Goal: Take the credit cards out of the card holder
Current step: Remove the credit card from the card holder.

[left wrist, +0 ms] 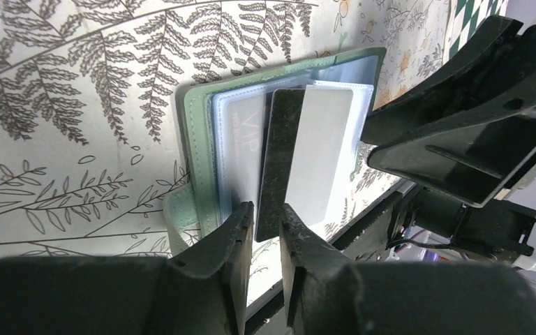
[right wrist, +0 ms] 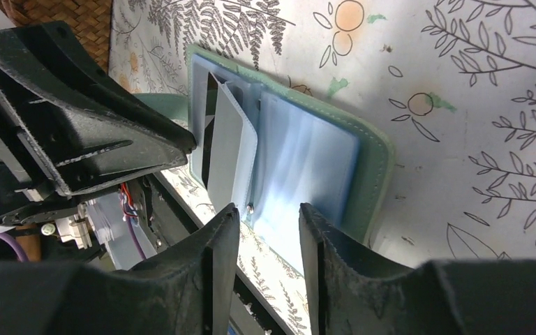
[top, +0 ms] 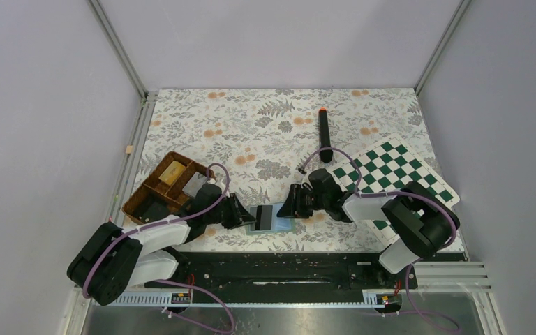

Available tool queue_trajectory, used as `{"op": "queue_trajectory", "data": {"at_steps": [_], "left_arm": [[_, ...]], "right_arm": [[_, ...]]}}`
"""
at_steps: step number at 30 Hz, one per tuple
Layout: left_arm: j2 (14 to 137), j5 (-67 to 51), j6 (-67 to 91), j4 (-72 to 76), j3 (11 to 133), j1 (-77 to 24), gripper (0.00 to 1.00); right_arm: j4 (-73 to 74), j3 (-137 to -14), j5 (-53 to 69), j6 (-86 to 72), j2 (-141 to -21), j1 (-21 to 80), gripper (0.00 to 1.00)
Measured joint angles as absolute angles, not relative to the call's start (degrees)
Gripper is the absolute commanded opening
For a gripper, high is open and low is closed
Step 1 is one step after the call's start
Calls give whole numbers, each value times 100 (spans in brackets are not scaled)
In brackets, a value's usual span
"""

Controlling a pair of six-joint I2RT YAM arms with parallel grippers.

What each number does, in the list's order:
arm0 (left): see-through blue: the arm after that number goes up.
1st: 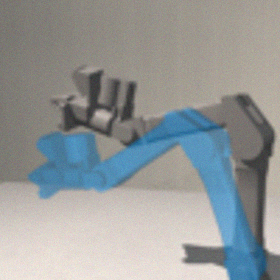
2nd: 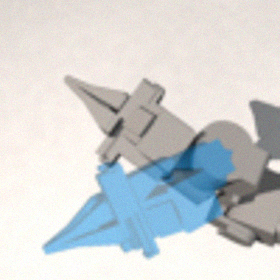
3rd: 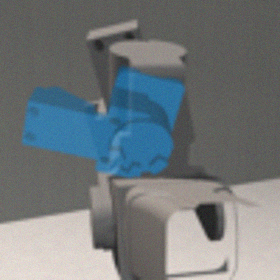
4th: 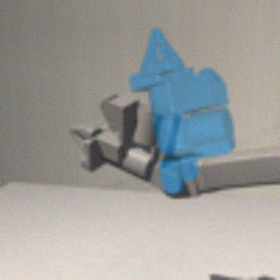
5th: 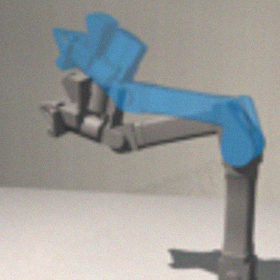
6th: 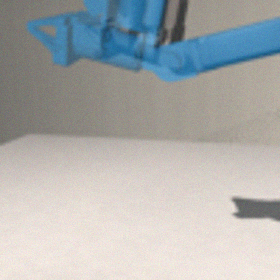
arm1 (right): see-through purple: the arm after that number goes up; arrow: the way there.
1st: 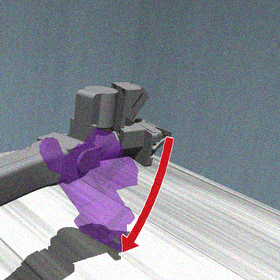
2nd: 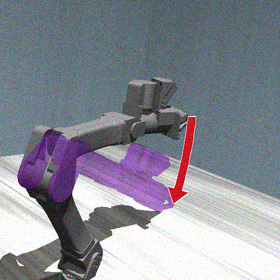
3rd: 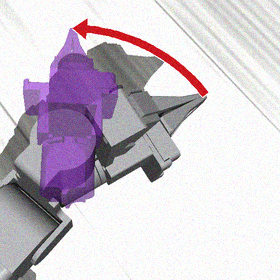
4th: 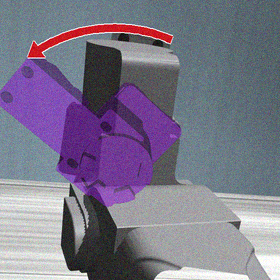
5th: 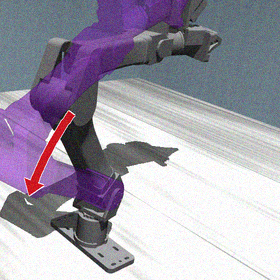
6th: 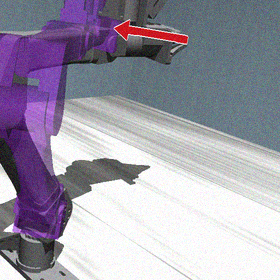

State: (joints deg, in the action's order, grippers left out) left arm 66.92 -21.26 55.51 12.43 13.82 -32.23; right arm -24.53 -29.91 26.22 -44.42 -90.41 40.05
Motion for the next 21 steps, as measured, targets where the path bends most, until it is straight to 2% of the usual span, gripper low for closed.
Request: {"op": "queue_trajectory", "data": {"at_steps": [14,18,21], "left_arm": [[6694,-2097,5398,1118,1424,-3223,21],[6694,-2097,5398,1118,1424,-3223,21],[6694,-2097,5398,1118,1424,-3223,21]], "right_arm": [[-2659,-3004,2670,-4742,-9050,4198,47],[-2657,-3122,2665,-4783,-9212,4276,44],[-2683,-3188,2652,-4799,-9384,4294,37]]}}
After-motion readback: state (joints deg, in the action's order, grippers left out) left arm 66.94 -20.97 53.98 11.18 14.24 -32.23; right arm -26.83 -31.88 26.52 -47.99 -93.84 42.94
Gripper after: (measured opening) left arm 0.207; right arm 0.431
